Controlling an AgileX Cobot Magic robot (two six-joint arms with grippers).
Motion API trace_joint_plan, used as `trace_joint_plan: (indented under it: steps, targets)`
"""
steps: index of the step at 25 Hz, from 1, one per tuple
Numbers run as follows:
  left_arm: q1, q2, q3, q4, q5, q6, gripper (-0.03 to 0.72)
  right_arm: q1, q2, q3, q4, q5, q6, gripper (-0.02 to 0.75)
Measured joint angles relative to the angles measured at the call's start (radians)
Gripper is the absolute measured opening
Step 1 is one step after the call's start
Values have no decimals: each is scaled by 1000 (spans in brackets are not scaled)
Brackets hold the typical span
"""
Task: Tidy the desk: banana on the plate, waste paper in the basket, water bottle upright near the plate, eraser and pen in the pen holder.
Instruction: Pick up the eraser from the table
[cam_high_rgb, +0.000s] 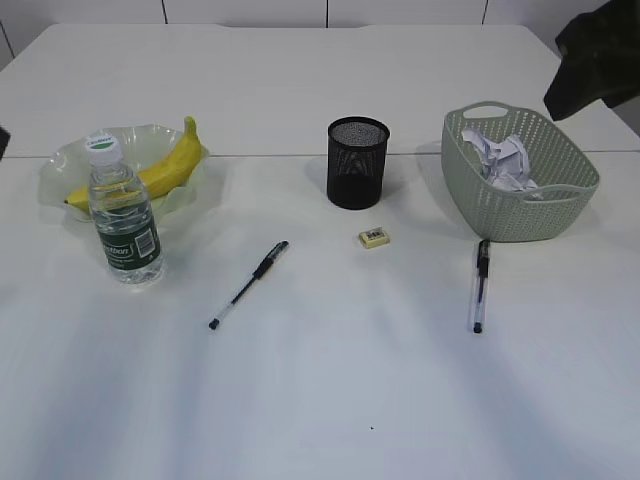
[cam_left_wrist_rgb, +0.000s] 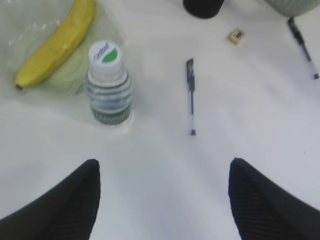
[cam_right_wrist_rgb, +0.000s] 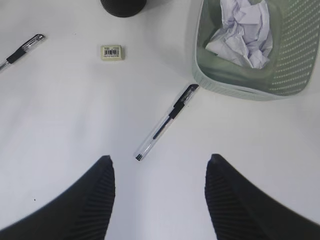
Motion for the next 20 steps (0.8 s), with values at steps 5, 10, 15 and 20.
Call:
trace_joint_plan:
  steps: [5, 10, 15, 20]
  targets:
    - [0, -70, 0, 165, 110, -157, 574, 2, -43, 76, -5, 4, 33, 430]
    - [-55, -133, 0, 280, 222, -307, 573, 11, -76, 161, -8, 4, 41, 430]
    - [-154, -171, 0, 389, 323, -418, 541, 72, -76, 181, -6, -6, 43, 430]
    - [-172, -173, 0, 434, 298, -476, 532, 137, -43, 181, -4, -57, 44, 430]
